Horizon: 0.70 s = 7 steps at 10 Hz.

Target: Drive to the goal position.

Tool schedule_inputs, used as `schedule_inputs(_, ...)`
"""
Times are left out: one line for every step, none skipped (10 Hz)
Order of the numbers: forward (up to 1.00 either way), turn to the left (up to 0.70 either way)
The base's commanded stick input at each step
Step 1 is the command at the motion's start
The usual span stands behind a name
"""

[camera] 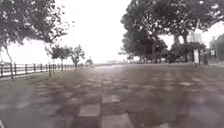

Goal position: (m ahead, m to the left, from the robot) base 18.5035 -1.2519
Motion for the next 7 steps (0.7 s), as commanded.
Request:
schedule_inputs(0.70, 0.00)
schedule_inputs(0.70, 0.00)
schedule_inputs(0.70, 0.00)
schedule_inputs(0.70, 0.00)
schedule_inputs(0.70, 0.00)
schedule_inputs(0.70, 0.00)
schedule_inputs(0.70, 0.00)
